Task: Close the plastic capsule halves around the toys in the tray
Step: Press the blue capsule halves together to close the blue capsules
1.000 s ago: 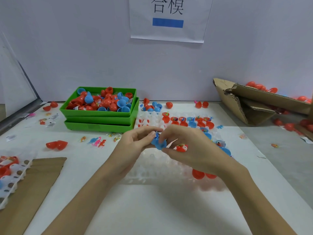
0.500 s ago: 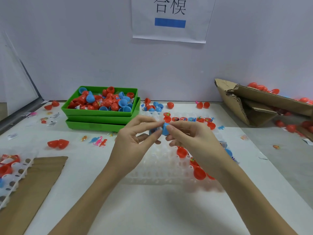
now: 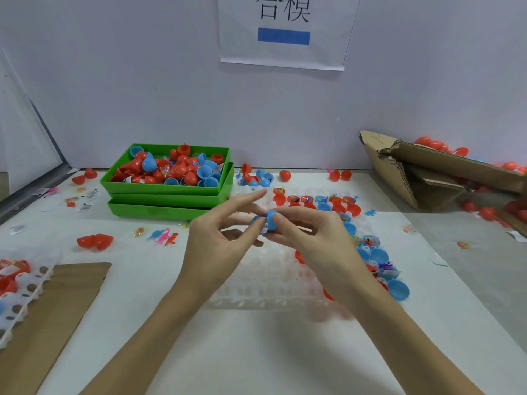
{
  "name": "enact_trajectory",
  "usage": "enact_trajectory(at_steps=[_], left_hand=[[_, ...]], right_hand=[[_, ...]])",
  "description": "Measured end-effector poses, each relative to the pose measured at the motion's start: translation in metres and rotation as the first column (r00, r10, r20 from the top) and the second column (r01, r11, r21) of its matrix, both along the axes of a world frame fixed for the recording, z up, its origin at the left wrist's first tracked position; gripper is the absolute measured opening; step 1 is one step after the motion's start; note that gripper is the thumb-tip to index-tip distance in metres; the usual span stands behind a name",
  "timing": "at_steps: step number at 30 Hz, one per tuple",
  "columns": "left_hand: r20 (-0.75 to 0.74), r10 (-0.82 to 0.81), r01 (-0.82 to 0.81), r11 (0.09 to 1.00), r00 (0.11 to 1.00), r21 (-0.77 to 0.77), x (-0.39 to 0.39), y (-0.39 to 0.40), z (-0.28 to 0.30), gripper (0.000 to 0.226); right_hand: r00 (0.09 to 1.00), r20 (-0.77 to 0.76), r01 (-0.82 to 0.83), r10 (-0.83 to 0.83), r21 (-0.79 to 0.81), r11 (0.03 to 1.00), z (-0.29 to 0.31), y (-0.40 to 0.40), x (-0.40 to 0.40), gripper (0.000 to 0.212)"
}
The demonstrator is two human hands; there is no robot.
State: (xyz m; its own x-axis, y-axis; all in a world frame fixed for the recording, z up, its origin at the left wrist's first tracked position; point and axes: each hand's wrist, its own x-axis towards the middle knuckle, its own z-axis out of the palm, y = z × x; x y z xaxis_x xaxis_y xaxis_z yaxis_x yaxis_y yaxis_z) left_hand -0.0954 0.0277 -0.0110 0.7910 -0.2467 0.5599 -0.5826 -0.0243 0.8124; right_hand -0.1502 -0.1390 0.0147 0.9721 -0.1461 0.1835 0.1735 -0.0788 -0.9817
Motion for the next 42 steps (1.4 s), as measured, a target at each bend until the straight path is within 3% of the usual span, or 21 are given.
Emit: enact_trajectory(at_steps=[7,11,17,26,31,38,42], left_hand=[[-0.083,0.027,-0.033,0.997,0.996,-0.067,-0.004,-0.001,0.004,0.027],[-0.061,0.019,-0.025,0.995,0.998,-0.093,-0.005,0.0,0.006,0.027],[-0.039,0.01,-0.014,0.993,0.999,-0.113,-0.007,-0.003,0.008,0.035],[0.089,0.028,-0.032,0.999,0.996,0.041,0.001,0.0,0.005,0.017],[0.105,-0.013,0.008,0.999,0.994,0.046,0.002,0.001,0.004,0.011],[0.104,-0.02,0.015,0.998,0.994,0.053,0.002,0.002,0.005,0.016],[0.089,0.014,-0.011,0.999,0.996,-0.039,0.0,0.006,0.011,0.036]], right_hand=[[0.998,0.039,0.055,-0.056,0.02,0.998,0.001,0.002,0.001,0.02],[0.996,0.057,0.068,-0.067,0.0,0.998,0.002,0.003,0.001,0.019],[0.998,0.027,0.056,-0.059,0.095,0.994,0.004,0.001,-0.001,0.017],[0.999,0.018,0.048,-0.05,0.096,0.994,0.003,0.004,-0.002,0.018],[0.999,0.013,0.04,-0.041,0.09,0.995,0.004,0.004,-0.001,0.019],[1.0,0.018,0.009,-0.011,0.092,0.996,0.001,0.007,-0.002,0.017],[0.999,0.038,0.0,-0.004,0.1,0.995,0.001,0.009,-0.002,0.018]])
